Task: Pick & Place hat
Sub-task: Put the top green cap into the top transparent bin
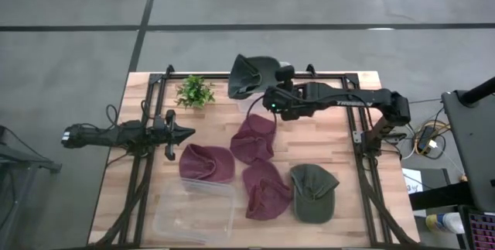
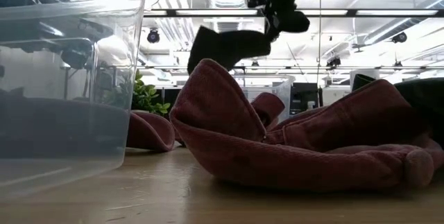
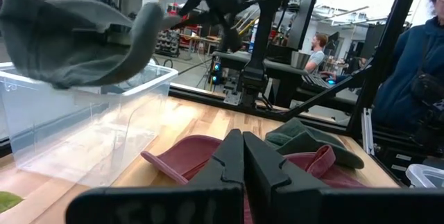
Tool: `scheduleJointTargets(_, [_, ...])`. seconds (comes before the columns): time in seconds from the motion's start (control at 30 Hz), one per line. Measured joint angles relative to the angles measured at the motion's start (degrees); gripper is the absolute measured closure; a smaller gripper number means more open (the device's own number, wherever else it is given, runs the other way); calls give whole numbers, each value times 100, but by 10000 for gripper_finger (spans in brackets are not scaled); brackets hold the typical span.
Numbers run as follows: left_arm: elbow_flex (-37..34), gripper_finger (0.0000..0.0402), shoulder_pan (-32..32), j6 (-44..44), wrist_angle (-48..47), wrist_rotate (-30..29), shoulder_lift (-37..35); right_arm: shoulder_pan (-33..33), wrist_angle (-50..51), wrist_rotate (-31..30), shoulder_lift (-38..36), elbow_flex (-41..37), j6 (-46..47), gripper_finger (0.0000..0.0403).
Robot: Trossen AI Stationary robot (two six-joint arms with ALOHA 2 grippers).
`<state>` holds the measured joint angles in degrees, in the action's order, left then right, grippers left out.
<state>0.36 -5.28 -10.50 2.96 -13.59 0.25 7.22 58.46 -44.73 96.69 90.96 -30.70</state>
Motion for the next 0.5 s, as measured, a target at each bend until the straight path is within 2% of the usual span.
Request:
scheduleJointTargets(0.23, [0, 402, 0, 2, 0, 1, 13, 406, 183, -15, -9, -37, 395, 390])
scheduleJointTargets(0.5, [0, 402, -1, 1, 0, 1, 33, 560, 155, 383, -41, -111, 24, 390])
